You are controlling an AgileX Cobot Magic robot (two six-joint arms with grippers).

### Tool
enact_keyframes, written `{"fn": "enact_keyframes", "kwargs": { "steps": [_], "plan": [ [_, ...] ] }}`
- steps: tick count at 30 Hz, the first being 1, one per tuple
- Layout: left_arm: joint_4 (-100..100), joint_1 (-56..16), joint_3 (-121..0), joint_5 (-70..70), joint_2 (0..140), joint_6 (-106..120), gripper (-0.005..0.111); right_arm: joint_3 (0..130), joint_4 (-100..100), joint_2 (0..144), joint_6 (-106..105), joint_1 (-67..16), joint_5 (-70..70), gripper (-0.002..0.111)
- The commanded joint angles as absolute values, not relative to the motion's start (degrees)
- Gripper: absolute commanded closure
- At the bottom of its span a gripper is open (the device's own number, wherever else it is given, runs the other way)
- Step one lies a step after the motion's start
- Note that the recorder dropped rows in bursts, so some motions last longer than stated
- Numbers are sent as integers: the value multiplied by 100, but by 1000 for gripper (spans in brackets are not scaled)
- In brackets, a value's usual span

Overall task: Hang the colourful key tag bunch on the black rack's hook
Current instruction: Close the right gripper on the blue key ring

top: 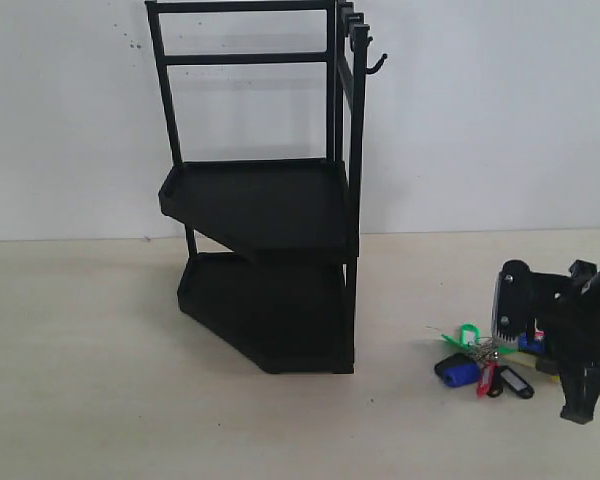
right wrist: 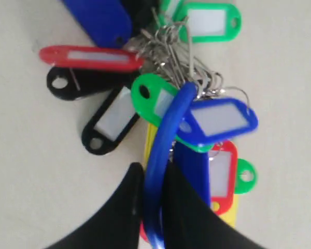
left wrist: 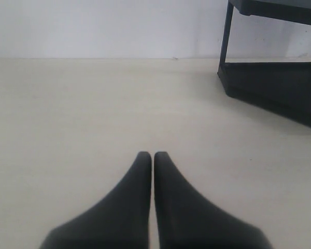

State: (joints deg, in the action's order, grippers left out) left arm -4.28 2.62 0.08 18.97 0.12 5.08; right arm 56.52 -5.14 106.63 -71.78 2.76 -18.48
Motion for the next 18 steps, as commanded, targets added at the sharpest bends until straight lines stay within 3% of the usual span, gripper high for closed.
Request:
{"fn": "enact_keyframes", "kwargs": {
  "steps": [1,18],
  "plan": [
    [-480,283,0,1809,0,448,102,5641,-956,10124,-7031,282,-1836,108],
    [-480,283,0,1809,0,448,102,5641,-1584,9670,-7031,282,-2322,108]
  ]
}}
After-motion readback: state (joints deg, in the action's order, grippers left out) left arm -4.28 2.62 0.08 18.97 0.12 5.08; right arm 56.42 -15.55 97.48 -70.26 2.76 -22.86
